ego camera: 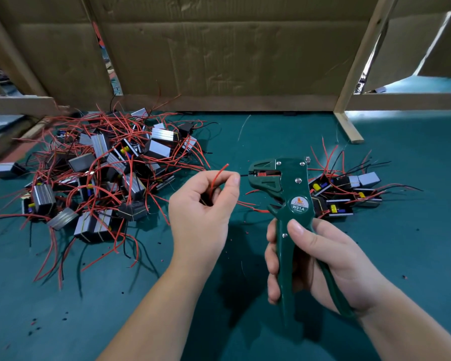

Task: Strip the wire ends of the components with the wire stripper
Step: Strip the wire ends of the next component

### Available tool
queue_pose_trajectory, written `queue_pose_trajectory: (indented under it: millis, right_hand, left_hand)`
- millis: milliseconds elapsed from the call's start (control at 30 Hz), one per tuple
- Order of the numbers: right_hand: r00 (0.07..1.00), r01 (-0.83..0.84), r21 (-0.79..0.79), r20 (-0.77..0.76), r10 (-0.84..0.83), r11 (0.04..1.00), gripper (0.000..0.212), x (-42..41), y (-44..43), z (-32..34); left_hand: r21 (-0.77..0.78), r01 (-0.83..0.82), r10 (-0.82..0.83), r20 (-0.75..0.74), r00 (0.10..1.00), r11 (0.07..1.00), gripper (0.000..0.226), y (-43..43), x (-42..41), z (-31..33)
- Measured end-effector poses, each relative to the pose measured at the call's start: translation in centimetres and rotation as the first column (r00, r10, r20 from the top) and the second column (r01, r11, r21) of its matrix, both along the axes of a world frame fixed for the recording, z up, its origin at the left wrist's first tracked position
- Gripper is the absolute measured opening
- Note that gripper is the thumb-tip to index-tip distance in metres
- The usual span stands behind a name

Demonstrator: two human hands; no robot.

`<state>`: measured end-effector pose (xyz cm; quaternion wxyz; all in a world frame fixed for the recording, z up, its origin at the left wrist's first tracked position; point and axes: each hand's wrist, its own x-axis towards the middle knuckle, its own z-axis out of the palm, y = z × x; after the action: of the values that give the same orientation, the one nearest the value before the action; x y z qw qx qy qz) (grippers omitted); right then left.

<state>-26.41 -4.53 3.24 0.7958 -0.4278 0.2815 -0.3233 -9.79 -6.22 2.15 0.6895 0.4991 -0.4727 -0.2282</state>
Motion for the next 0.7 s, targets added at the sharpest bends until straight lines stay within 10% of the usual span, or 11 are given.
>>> queue_pose_trajectory:
  millis: [233, 433, 700]
  right_hand:
    - [0.979, 0.199, 0.029, -0.058, -0.197, 0.980, 0.039, 1.0, 0.0, -0.3]
    - [0.974, 0.108, 0.120, 0.188, -0.130, 0.987, 0.060, -0.1, -0.8, -0.2]
    - [0.987, -0.105, 0.126, 0.136, 0.088, 0.986, 0.055, -0.4, -0.7, -0.2]
  left_hand:
    - [-0.012, 0.102, -0.098, 0.172, 0.980, 0.995, 0.014, 0.1, 0.7, -0.1]
    - [0.023, 0.001, -0.010, 0.381, 0.924, 1.000, 0.017, -0.2, 2.0, -0.3]
    - [0.016, -0.030, 0.022, 0.359, 0.933, 0.999, 0.011, -0.5, 2.2, -0.2]
